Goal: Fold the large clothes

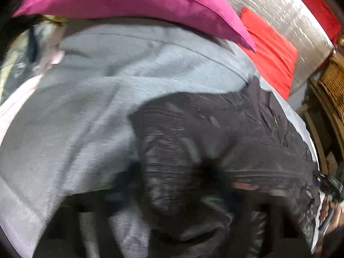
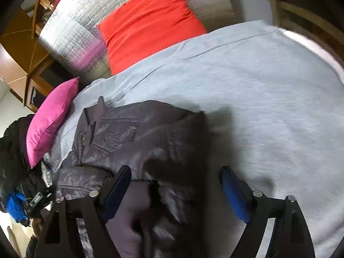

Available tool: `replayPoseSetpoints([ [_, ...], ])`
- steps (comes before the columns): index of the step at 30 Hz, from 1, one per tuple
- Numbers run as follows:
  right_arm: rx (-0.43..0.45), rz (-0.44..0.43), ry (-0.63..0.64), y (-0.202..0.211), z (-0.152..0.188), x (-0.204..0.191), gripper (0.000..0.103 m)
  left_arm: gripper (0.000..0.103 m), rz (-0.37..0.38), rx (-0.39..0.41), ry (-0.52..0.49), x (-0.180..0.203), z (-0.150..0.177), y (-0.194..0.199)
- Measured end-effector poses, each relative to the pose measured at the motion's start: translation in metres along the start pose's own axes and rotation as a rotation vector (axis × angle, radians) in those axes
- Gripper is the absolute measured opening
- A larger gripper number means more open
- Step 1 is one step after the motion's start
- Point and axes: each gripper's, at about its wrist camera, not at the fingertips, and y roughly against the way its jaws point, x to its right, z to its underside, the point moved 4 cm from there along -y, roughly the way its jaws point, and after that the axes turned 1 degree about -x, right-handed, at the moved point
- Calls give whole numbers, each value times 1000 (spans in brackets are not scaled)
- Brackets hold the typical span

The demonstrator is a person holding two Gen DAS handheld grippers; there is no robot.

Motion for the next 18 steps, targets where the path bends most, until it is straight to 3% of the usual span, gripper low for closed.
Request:
replayPoseSetpoints([
  [1, -14, 33, 28, -3, -1, -6, 25, 24, -11, 11, -8, 3, -2, 2],
  [3, 21, 72, 99, 5, -3, -22, 15, 16, -8, 39, -19, 9, -8, 9],
  [5, 100, 93, 148, 23, -4, -35, 15, 15, -25, 88, -21, 9, -7, 13],
  [6, 100, 113, 163, 23, -3, -34, 15, 15, -74, 47, -44, 7, -1, -2],
  [7, 56, 156, 162, 8, 1, -27, 15, 16, -117, 17, -59, 5, 5, -14],
  [8, 8, 186, 146, -6, 4, -17, 17, 17, -145, 43, -70, 5, 7, -15],
  [9, 7, 205, 140, -15, 10, -13, 27, 18, -149, 49, -60, 5, 5, -13],
  [11, 53, 170, 94, -6, 10, -15, 31, 27, -159, 61, -31, 6, 1, -5],
  [13, 67, 146, 56, 7, 11, -16, 63, 50, -195, 93, -34, 5, 0, 9],
  [14, 100, 177, 69, 18, 11, -18, 72, 54, -196, 130, -39, 6, 0, 20],
  [18, 242, 240, 163, 66, 15, -51, 72, 70, -179, 222, -87, 18, 8, 59],
])
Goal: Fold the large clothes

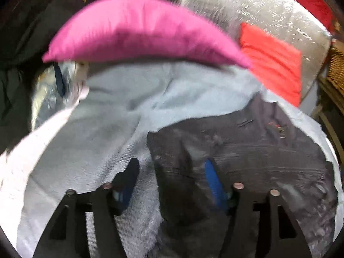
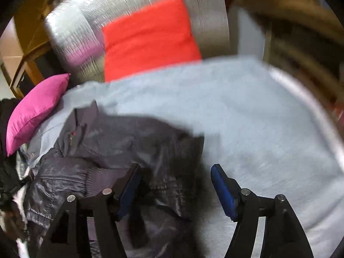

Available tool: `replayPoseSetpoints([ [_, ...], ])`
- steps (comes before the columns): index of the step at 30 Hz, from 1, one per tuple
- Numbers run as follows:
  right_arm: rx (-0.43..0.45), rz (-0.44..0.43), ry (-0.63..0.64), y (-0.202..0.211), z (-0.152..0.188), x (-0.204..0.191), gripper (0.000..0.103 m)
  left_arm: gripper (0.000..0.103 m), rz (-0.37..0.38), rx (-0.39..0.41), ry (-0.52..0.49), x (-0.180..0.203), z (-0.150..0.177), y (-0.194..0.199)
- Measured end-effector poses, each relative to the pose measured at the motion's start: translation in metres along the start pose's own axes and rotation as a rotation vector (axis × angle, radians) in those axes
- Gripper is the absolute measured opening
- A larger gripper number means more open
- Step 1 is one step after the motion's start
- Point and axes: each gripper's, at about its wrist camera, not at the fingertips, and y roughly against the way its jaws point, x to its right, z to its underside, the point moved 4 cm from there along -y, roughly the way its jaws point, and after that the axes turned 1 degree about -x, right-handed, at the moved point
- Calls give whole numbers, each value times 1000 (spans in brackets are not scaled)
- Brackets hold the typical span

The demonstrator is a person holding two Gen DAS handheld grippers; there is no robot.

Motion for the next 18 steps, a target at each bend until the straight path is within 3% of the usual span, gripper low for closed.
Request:
replayPoseSetpoints([
  [3, 38, -83, 78, 30, 3, -40, 72, 73, 38, 45, -19, 15, 13, 24],
  [6, 8, -132, 190, 37, 27, -81, 72, 73, 38, 42, -63, 25, 34, 33],
  [8, -56, -81, 269, 18, 52, -98, 71, 73, -39, -30, -89, 25, 54, 12],
  [10, -207, 22, 322, -23, 83, -96, 70, 76, -22, -140, -109, 24, 74, -12],
  [11, -172, 19, 312, -22, 87, -94, 70, 75, -20, -90, -111, 22, 73, -6],
  [13, -183, 37, 291, -15, 82, -97, 70, 75, -25, -64, -109, 22, 66, 7],
  [16, -156, 34, 292, 4, 75, -100, 71, 77, -15, 48, -72, 22, 54, 35],
  [18, -119, 17, 267, 16, 72, -101, 72, 80, 27, 87, -54, 34, 52, 46],
])
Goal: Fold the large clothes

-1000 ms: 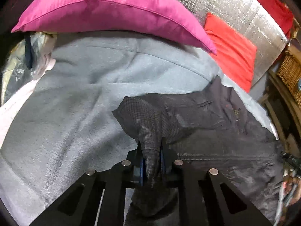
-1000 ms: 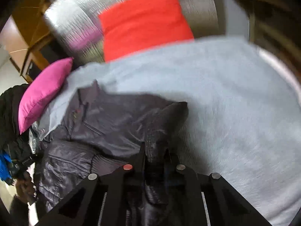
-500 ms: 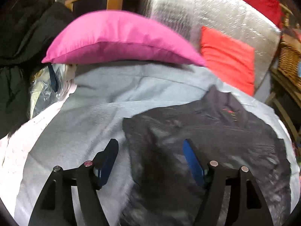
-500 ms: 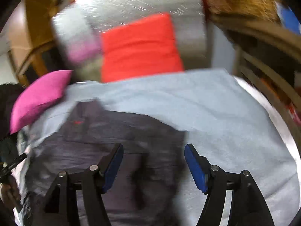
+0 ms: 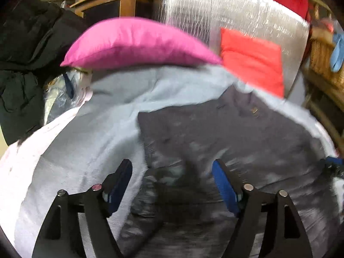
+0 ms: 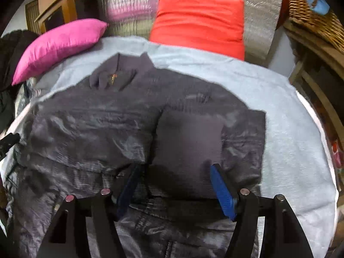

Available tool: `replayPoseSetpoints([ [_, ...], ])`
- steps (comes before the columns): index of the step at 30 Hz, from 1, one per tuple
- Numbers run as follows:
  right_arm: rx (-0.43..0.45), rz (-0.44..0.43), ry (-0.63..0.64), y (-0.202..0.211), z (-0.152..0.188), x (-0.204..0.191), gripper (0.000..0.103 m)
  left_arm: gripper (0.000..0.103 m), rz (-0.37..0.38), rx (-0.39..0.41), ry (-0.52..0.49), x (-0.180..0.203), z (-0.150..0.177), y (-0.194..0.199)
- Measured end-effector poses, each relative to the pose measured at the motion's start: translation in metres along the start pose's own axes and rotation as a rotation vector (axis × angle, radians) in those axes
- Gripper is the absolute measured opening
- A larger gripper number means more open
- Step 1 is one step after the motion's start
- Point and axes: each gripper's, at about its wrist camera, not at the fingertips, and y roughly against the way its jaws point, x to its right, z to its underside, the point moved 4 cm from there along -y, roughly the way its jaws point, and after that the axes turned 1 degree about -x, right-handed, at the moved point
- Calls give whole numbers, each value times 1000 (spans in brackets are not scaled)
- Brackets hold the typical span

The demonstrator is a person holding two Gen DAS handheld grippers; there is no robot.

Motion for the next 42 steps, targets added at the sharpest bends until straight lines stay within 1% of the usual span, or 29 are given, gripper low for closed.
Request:
replayPoseSetpoints([
  [1, 15, 13, -12, 4, 1, 1, 72, 80, 11, -4, -13, 9, 1, -1],
  [2, 8, 24, -16, 1, 1, 3, 73, 80, 16, -26, -50, 23, 6, -8],
  [3, -42, 34, -14, -10, 5, 6, 74, 81, 12, -61, -96, 36, 12, -17],
  [4, -124, 51, 7, -28, 15, 7, 74, 81, -2, -141, -175, 52, 26, -36],
  [5, -116, 78, 8, -32, 16, 11, 74, 82, -30, -200, -235, 62, 41, -49],
  [7, -138, 54, -48, -28, 13, 19, 74, 83, -77, -146, -277, 69, 46, -50],
  [9, -132, 56, -40, -18, 9, 20, 73, 82, -88, -133, -279, 70, 41, -44],
  [11, -87, 45, -36, -3, 2, 19, 73, 82, -79, -104, -267, 69, 33, -34],
  [12, -62, 40, -39, 4, -1, 18, 73, 82, -63, -66, -247, 69, 25, -26],
  [14, 11, 15, -52, 24, -15, 14, 75, 82, -32, -22, -204, 71, 12, -18],
  [17, 55, -88, -51, 35, -34, -4, 75, 82, 40, -18, -149, 82, -4, -21],
  [19, 47, -163, -36, 30, -49, -20, 75, 82, 35, -28, -163, 93, -4, -31],
  [21, 36, -170, -25, 15, -58, -30, 75, 82, 33, -70, -185, 101, -3, -47],
  [22, 23, -159, -16, 5, -61, -32, 75, 82, 21, -107, -195, 106, 3, -61],
  [23, -18, -138, -1, -12, -59, -32, 75, 83, 3, -140, -213, 108, 10, -72],
  [24, -76, -114, 9, -29, -55, -31, 75, 83, -18, -173, -236, 110, 20, -79],
  [25, -165, -36, 20, -54, -43, -25, 75, 86, -26, -173, -246, 113, 25, -81],
  [26, -168, -16, 38, -63, -36, -22, 76, 87, -50, -148, -267, 115, 28, -82],
  [27, -135, -7, 51, -59, -35, -21, 76, 88, -65, -141, -280, 116, 29, -83],
  [28, -127, 10, 55, -57, -34, -23, 76, 88, -71, -143, -287, 116, 30, -83],
  [29, -128, 36, 65, -53, -34, -26, 76, 88, -69, -148, -285, 116, 29, -84],
  [31, -130, 44, 57, -44, -32, -28, 77, 88, -54, -157, -268, 113, 27, -83],
  [33, -99, 55, 35, -24, -32, -29, 77, 88, -36, -152, -254, 110, 23, -73],
  [35, -25, 56, 34, 6, -28, -32, 77, 88, -46, -122, -241, 103, 21, -57],
  [37, 13, 59, 47, 27, -16, -37, 77, 88, -50, -105, -225, 99, 19, -46],
  [39, 1, 85, 74, 29, -1, -41, 77, 88, -61, -124, -219, 100, 22, -47],
  [40, -27, 98, 93, 22, 5, -41, 77, 88, -66, -156, -226, 101, 27, -54],
  [41, -79, 108, 116, 10, 15, -42, 78, 89, -72, -198, -242, 102, 32, -63],
  [42, -73, 115, 128, 4, 19, -43, 79, 89, -80, -209, -255, 103, 34, -69],
])
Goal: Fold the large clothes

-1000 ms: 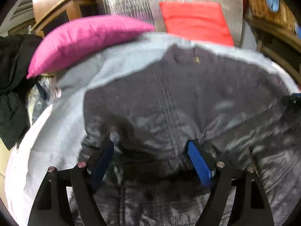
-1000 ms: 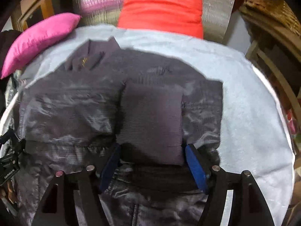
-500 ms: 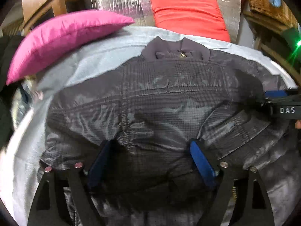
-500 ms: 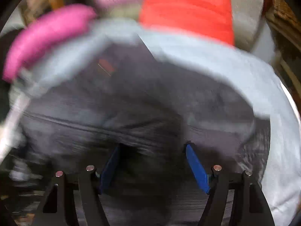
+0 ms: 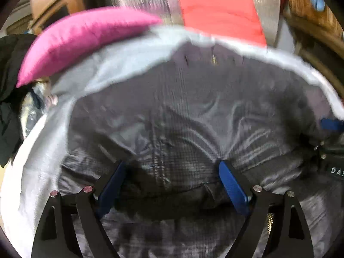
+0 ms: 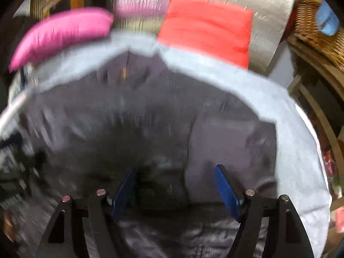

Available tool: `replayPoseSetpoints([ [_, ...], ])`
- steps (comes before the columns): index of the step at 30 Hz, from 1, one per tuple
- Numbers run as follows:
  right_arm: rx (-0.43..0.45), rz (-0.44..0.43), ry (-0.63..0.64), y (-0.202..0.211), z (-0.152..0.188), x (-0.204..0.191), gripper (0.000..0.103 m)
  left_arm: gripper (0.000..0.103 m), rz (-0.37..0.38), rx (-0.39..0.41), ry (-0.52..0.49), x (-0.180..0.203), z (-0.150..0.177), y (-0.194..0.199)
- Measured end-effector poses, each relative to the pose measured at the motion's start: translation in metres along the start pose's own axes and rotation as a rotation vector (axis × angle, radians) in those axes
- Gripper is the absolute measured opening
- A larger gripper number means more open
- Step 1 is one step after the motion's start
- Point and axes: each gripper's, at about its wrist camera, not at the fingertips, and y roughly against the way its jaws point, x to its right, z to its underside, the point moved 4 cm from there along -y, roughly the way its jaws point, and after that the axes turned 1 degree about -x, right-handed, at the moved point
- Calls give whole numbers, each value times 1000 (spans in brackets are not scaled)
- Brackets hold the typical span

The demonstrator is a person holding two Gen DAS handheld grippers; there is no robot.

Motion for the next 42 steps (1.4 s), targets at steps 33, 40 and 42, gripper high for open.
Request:
replayPoseSetpoints([
  [33, 195, -217, -326, 205, 201, 19, 86, 90, 90, 153, 157, -27, 110, 212],
  [40, 296, -215, -400, 255, 241, 36, 86, 90, 116, 246, 184, -25, 128, 275],
  [42, 317, -208, -405, 265, 247, 40, 86, 90, 115, 256, 188, -25, 133, 285],
])
